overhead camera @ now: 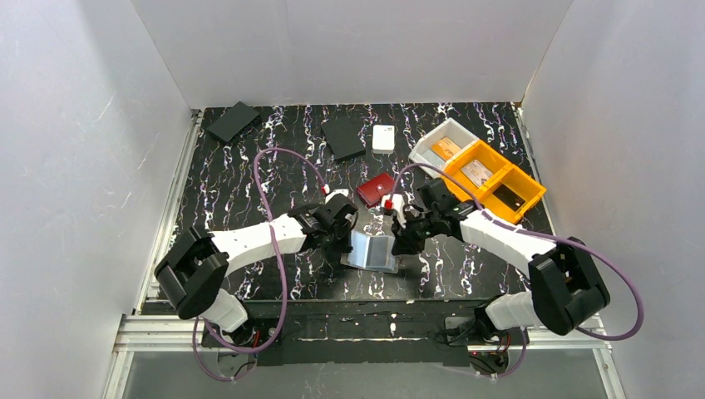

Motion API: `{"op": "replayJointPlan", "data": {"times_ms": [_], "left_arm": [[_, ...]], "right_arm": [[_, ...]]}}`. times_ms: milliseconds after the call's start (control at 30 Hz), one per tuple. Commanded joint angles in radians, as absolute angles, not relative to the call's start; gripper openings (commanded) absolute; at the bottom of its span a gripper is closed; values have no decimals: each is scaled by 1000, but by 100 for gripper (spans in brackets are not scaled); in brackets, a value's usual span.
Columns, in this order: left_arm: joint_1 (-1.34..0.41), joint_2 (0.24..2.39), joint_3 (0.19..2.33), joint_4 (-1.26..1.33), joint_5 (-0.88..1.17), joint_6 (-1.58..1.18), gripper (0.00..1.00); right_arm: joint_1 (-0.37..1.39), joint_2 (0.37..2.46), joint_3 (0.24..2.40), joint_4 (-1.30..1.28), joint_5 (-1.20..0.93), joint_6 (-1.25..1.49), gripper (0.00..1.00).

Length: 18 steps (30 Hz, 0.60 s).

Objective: Take the credit cards out of the card holder
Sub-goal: Remove the credit card from the card holder.

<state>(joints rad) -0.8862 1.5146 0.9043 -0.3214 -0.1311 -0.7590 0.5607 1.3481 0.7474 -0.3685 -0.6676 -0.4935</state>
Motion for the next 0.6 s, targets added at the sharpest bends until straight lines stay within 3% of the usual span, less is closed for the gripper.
{"op": "replayJointPlan", "data": {"times_ms": [0, 400, 567], "left_arm": [[-874, 1501, 919, -351, -89, -694, 20], [-866, 1546, 952, -389, -101, -612, 20], [-866, 1501, 915, -311, -88, -572, 24]], "right_arm": [[625, 1399, 820, -374, -523, -525, 15], [678, 1487, 860, -368, -433, -494, 12], [680, 1491, 854, -353, -410, -475, 13]]}}
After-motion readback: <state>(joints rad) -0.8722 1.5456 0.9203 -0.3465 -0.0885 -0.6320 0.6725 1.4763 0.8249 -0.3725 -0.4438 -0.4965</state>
